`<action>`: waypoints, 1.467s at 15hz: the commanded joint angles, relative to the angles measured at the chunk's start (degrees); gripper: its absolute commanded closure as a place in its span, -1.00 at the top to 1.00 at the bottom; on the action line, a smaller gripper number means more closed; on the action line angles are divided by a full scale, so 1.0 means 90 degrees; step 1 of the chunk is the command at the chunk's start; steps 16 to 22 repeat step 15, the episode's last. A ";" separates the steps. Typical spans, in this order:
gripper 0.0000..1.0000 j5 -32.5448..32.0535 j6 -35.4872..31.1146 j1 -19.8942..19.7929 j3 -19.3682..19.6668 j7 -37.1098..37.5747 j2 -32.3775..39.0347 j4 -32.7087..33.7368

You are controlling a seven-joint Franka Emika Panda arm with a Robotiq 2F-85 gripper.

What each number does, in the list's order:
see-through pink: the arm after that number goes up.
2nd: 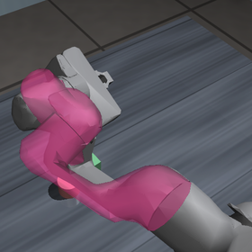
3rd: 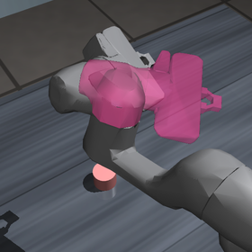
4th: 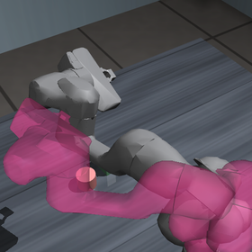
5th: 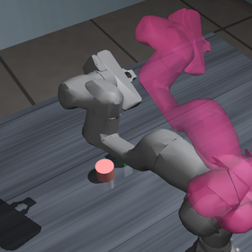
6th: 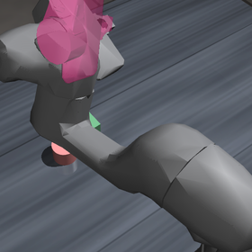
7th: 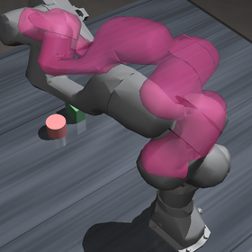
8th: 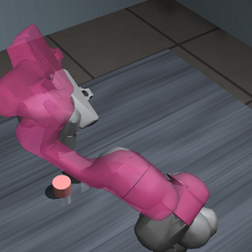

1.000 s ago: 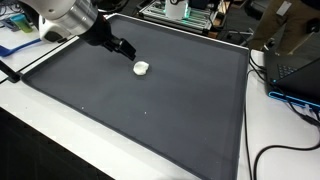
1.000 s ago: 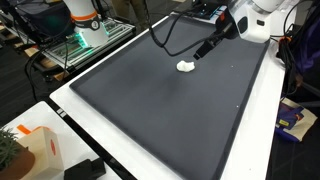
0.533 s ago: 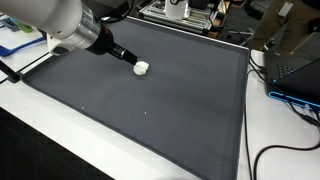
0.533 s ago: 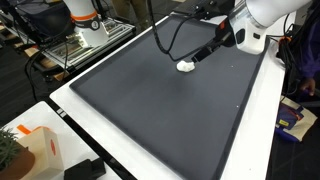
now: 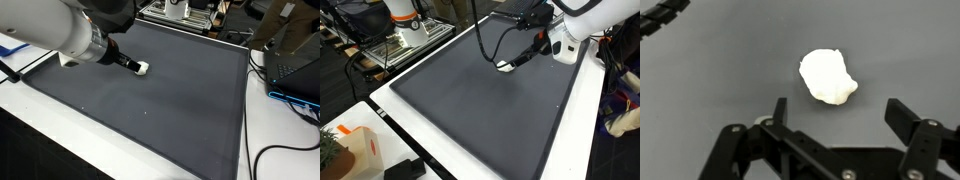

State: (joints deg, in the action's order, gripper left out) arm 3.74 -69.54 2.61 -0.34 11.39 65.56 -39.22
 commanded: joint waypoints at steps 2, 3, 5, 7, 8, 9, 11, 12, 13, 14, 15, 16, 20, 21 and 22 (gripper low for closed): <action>1.00 -0.0050 0.0342 0.0113 0.0015 0.0093 0.0482 0.0706; 1.00 -0.0051 0.0359 0.0131 0.0018 0.0098 0.0523 0.0752; 1.00 -0.0066 0.0446 0.0171 0.0028 0.0103 0.0588 0.0842; 1.00 -0.0073 0.0521 0.0202 0.0035 0.0112 0.0641 0.0905; 1.00 -0.0074 0.0555 0.0213 0.0035 0.0113 0.0656 0.0926; 1.00 -0.0073 0.0575 0.0218 0.0035 0.0110 0.0665 0.0942; 1.00 -0.0077 0.0601 0.0216 0.0052 0.0137 0.0641 0.0929; 1.00 -0.0095 0.0598 0.0213 0.0064 0.0106 0.0611 0.0913; 1.00 -0.0029 0.0385 0.0189 0.0013 0.0029 0.0457 0.0614; 1.00 -0.0031 0.0397 0.0188 0.0023 0.0030 0.0457 0.0635; 1.00 -0.0032 0.0405 0.0188 0.0028 0.0030 0.0457 0.0650; 1.00 -0.0032 0.0405 0.0188 0.0028 0.0030 0.0457 0.0650; 1.00 -0.0032 0.0405 0.0188 0.0028 0.0030 0.0457 0.0650; 1.00 -0.0032 0.0405 0.0188 0.0028 0.0030 0.0457 0.0650; 1.00 -0.0032 0.0405 0.0188 0.0028 0.0030 0.0457 0.0650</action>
